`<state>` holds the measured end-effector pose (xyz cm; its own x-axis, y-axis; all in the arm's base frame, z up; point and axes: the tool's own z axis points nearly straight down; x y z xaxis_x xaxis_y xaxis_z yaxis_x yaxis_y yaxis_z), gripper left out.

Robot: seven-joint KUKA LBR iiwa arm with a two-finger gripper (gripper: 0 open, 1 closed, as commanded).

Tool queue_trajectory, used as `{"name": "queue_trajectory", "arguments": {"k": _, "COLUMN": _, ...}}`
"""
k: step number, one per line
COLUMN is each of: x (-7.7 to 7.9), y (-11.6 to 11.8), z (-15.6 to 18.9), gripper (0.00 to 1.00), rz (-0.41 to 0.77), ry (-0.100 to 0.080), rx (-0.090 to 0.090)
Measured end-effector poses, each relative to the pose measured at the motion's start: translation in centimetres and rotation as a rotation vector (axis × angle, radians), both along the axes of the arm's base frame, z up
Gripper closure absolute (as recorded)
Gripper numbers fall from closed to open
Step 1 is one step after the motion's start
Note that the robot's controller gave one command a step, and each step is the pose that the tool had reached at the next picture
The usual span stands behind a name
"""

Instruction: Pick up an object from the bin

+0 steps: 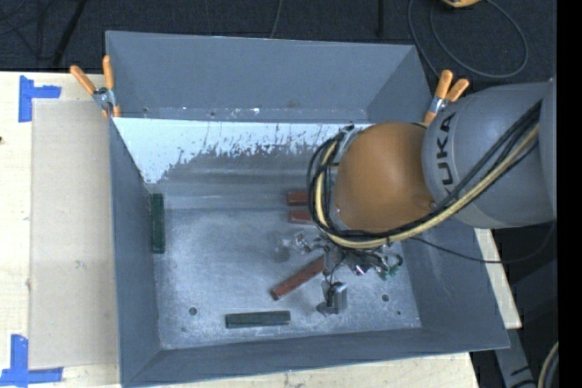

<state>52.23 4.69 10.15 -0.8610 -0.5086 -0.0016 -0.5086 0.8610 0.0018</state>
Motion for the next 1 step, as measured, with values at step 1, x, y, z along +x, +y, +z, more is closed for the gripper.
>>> {"name": "queue_trajectory", "arguments": {"k": 1, "x": -0.56, "y": -0.55, "z": -3.14, "gripper": 1.00, "rz": 0.084, "ry": 0.001, "rx": -0.002}}
